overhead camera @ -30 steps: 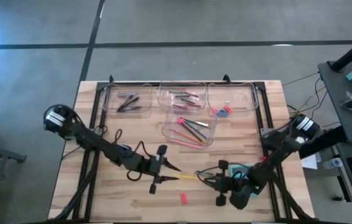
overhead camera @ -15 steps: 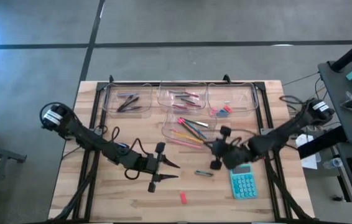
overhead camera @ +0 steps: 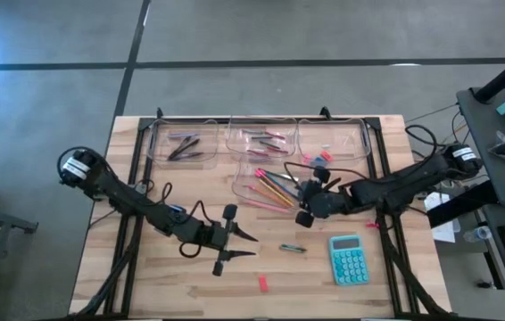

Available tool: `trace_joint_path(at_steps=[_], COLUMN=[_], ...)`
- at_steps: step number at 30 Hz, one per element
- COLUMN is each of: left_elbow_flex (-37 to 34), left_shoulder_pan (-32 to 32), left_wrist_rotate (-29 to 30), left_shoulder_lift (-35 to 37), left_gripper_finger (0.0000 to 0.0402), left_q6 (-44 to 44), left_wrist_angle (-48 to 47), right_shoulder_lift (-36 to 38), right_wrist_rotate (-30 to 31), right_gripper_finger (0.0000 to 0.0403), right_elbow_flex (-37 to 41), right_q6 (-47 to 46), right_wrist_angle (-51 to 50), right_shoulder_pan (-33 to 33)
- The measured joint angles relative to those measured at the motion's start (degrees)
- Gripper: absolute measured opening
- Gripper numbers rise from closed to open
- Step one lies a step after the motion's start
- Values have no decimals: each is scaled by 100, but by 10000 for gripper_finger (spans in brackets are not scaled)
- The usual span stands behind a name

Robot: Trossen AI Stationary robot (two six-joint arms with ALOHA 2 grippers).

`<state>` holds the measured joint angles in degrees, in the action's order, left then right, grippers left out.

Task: Sort crayons/erasers/pens/pencils in bins
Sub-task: Put the green crayon into the top middle transparent bin

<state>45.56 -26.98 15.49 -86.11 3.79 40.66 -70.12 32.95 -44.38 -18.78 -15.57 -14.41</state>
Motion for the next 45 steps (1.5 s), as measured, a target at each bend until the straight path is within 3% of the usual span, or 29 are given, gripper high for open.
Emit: trace_joint_path(at_steps=[4, 8, 11, 15, 21, 31, 42, 45], left_elbow_flex=[-2, -2, -2, -4, -7, -9, -22, -22], left_shoulder_pan=[-2, -2, -2, -2, -2, -2, -2, -2], left_wrist_rotate=[0, 0, 0, 0, 0, 0, 0, 0], left_shoulder_lift=[0, 0, 0, 0, 0, 0, 0, 0], left_gripper_finger=[140, 140, 140, 140, 140, 140, 140, 140], left_q6=[-28, -35, -35, -35, -35, -37, -38, -37], left_wrist_angle=[-54, -63, -76, -72, -70, -70, -74, -74], right_shoulder_lift=[93, 167, 139, -101, -990, -2355, -2349, -2181], right_wrist_rotate=[-32, -146, -137, 302, 780, 754, 818, 801], right_gripper_finger=[159, 183, 186, 182, 170, 152, 146, 146], right_elbow_flex=[-74, -142, -140, -104, -42, -39, 53, 317], right_q6=[-12, -20, -124, -727, -1774, -3043, -2946, -2580], right_wrist_angle=[-48, 81, 156, 156, 159, 122, 236, 1016], right_shoulder_pan=[-118, -697, -1362, -2222, -2974, -3016, -2873, -2754])
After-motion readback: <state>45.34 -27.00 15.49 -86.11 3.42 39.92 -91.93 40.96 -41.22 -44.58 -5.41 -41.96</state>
